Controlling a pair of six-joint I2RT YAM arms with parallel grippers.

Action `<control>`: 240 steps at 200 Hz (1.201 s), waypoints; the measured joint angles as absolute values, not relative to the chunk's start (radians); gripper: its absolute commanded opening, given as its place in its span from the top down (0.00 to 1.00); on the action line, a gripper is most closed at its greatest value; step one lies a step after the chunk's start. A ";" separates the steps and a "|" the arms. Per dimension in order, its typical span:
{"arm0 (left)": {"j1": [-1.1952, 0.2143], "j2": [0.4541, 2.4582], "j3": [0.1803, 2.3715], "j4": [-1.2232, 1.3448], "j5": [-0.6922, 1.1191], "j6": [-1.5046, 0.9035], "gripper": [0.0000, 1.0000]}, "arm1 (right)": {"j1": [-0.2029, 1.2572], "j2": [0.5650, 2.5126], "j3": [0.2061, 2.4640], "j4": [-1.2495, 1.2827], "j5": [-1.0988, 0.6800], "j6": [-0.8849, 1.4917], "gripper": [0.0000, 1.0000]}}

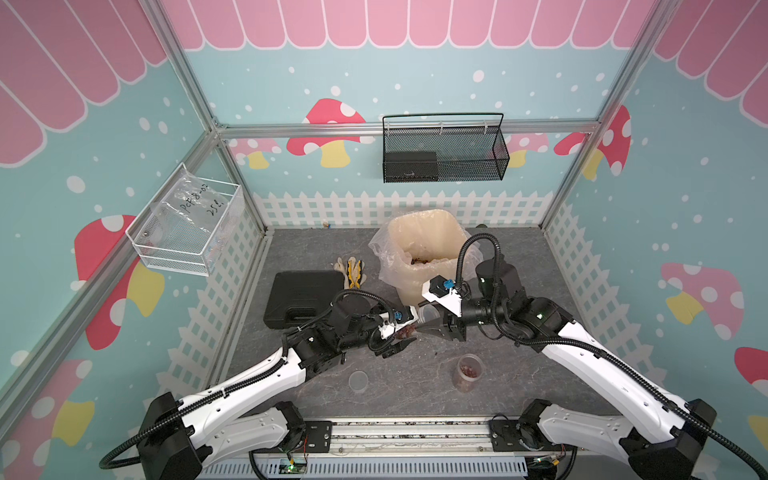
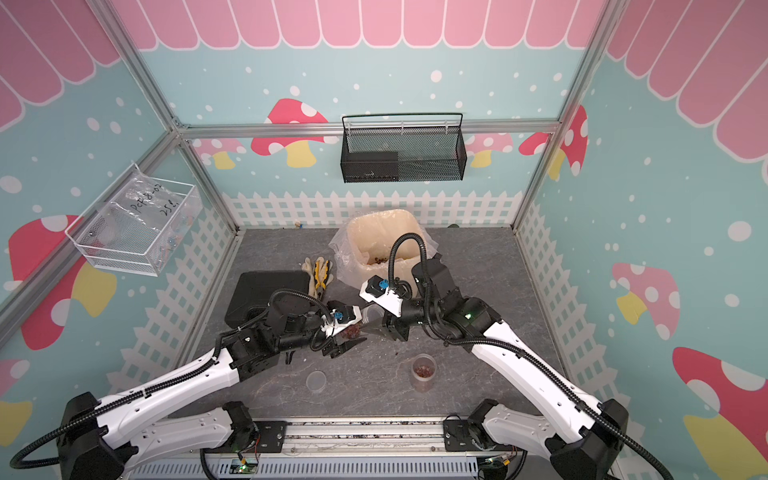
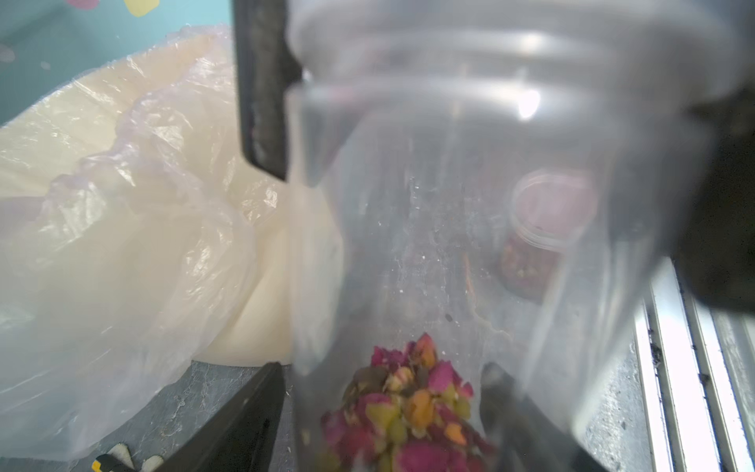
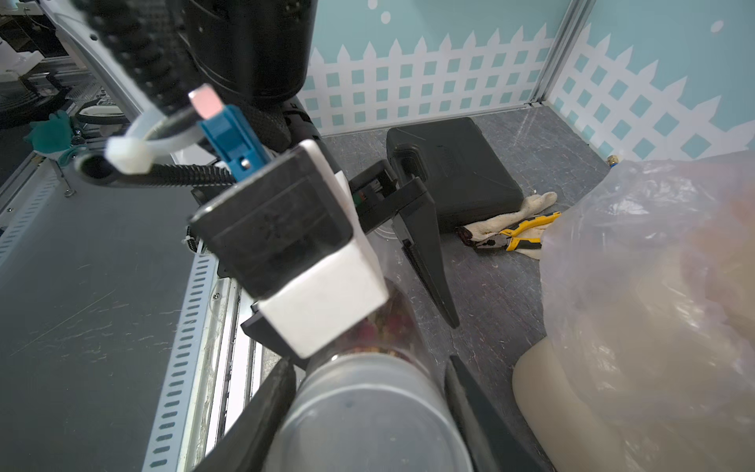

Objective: Empty the moldy dried flower tea in the jars
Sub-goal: Unscrew the lid from the jar.

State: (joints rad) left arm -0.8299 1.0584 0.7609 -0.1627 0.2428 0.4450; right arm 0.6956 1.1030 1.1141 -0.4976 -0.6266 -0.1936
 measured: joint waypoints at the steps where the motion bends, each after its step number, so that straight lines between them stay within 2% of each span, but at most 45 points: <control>1: -0.830 1.058 0.761 -0.163 0.243 0.445 0.18 | 0.696 1.103 1.114 -0.498 -0.627 -0.194 0.96; 48: -0.830 1.037 0.731 -0.141 0.267 0.445 0.19 | 0.696 1.090 1.114 -0.497 -0.619 -0.193 0.96; 86: -0.830 1.026 0.709 -0.111 0.278 0.445 0.24 | 0.696 1.090 1.114 -0.497 -0.622 -0.186 0.96; 120: -0.830 1.026 0.709 -0.091 0.290 0.443 0.34 | 0.696 1.091 1.113 -0.497 -0.623 -0.178 0.96; 148: -0.830 1.026 0.704 -0.081 0.303 0.449 0.49 | 0.696 1.095 1.113 -0.492 -0.633 -0.167 0.96; 175: -0.830 1.026 0.700 -0.080 0.308 0.447 0.53 | 0.696 1.097 1.112 -0.492 -0.634 -0.161 0.93; 191: -0.830 1.026 0.700 -0.080 0.308 0.446 0.55 | 0.696 1.097 1.112 -0.492 -0.634 -0.159 0.81; 222: -0.830 1.026 0.700 -0.077 0.298 0.448 0.63 | 0.696 1.097 1.112 -0.488 -0.631 -0.149 0.28; 240: -0.832 1.026 0.700 -0.076 0.252 0.454 0.69 | 0.696 1.096 1.116 -0.487 -0.624 -0.115 0.17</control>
State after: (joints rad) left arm -0.8318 1.0264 0.6998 -0.0765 0.2523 0.4538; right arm 0.6960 1.0958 1.1164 -0.4873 -0.6235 -0.1146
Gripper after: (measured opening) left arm 0.547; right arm 0.777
